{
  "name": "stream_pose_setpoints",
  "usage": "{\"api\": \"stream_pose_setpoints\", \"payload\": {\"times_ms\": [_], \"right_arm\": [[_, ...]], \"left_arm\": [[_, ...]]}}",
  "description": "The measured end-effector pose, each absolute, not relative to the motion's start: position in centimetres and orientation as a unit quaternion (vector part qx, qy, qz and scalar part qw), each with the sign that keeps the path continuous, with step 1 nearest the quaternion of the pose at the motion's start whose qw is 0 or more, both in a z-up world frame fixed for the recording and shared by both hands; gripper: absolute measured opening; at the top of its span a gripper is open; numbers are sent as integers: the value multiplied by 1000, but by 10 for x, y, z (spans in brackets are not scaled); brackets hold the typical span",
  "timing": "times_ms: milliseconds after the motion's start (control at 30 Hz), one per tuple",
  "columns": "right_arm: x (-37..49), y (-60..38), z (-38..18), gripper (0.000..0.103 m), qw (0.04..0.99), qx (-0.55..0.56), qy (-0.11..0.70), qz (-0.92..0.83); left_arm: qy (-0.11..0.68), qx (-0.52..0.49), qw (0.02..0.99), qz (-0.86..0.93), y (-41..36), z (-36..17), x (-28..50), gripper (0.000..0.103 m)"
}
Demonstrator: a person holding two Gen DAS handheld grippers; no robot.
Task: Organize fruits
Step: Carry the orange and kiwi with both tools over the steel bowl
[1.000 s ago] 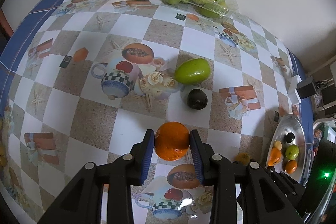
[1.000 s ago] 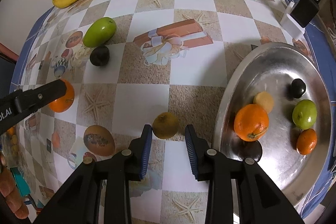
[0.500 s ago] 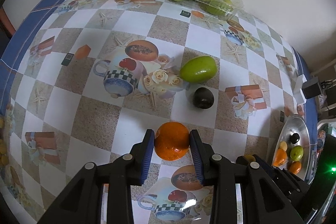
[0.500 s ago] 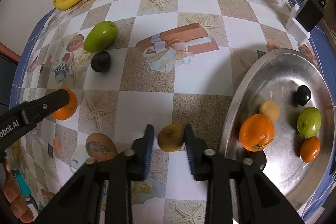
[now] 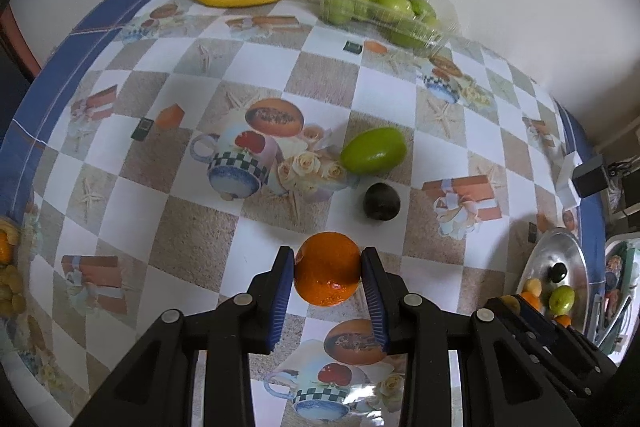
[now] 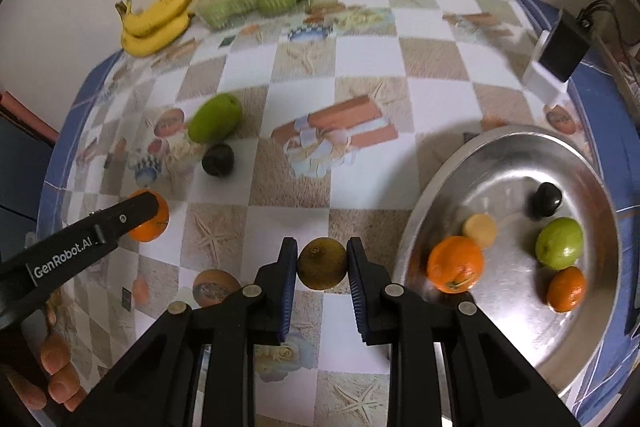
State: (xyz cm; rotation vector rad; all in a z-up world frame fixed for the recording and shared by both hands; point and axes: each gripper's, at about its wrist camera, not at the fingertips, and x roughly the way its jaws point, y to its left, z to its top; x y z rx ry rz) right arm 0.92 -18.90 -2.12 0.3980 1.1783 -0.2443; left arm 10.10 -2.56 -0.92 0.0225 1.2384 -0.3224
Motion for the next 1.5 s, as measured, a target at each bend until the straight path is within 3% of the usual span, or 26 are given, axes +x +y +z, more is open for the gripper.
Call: {"api": "stream_pose_setpoints", "payload": {"times_ms": [767, 1500], "right_arm": [[-73, -296, -3, 26, 786, 248, 523, -218], [-116, -303, -17, 26, 760, 269, 543, -233]], "left_arm": [[540, 77, 796, -264, -133, 20, 19, 37], [591, 115, 724, -337, -189, -17, -35, 37]]}}
